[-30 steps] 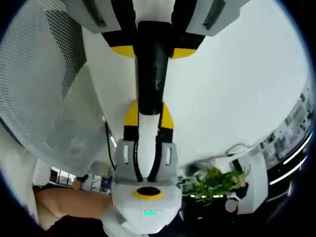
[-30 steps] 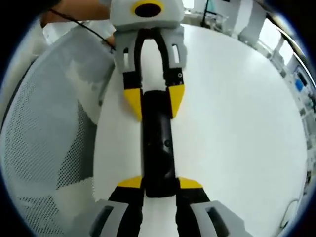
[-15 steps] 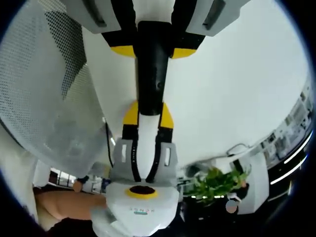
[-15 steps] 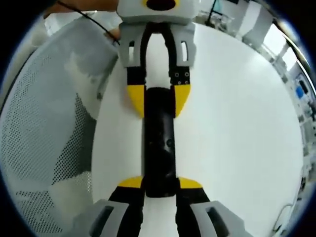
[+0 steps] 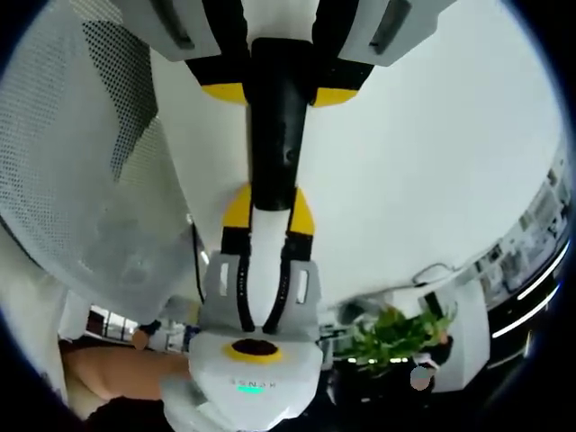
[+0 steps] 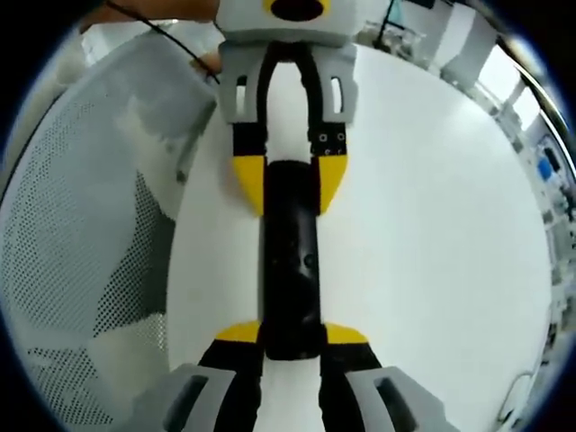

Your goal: Press the specified remote control buttons in sequence, fully releasing each button before pressing the next.

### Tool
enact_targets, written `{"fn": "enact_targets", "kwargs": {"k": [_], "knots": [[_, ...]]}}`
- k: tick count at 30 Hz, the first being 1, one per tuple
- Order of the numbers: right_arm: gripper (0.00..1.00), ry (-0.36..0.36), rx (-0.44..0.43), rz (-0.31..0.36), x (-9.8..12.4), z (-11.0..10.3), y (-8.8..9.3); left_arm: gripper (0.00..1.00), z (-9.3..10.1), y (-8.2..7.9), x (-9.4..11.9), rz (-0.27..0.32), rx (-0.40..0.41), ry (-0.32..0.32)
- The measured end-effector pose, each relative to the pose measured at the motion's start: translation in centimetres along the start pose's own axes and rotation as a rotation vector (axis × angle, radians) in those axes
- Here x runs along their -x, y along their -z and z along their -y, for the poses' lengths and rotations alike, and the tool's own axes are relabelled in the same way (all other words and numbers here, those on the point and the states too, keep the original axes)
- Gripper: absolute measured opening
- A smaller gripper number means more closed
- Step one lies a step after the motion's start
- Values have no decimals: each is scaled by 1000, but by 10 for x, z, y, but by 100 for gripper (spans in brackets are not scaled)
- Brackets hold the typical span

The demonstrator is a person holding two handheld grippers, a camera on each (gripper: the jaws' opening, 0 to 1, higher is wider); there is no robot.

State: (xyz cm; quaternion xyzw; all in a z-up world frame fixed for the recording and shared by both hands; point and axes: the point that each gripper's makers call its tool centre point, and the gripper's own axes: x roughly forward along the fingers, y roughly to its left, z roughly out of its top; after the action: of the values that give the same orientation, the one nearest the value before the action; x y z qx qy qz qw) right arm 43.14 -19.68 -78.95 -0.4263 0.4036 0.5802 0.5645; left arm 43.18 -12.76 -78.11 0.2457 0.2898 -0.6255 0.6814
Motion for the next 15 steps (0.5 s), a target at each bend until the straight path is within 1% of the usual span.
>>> {"fn": "enact_targets", "kwargs": {"k": [6, 8, 13, 15], "knots": [[21, -3, 8, 9, 0, 0, 0, 24, 0, 0, 0, -12, -14, 0], [21, 6, 25, 14, 0, 0, 0, 24, 0, 0, 0, -16, -14, 0], [21, 9, 17, 32, 1, 2, 0, 24, 0, -1, 0, -17, -19, -3], [21, 18, 27, 34, 1, 4, -1, 24, -2, -1, 0, -18, -14, -8]]}}
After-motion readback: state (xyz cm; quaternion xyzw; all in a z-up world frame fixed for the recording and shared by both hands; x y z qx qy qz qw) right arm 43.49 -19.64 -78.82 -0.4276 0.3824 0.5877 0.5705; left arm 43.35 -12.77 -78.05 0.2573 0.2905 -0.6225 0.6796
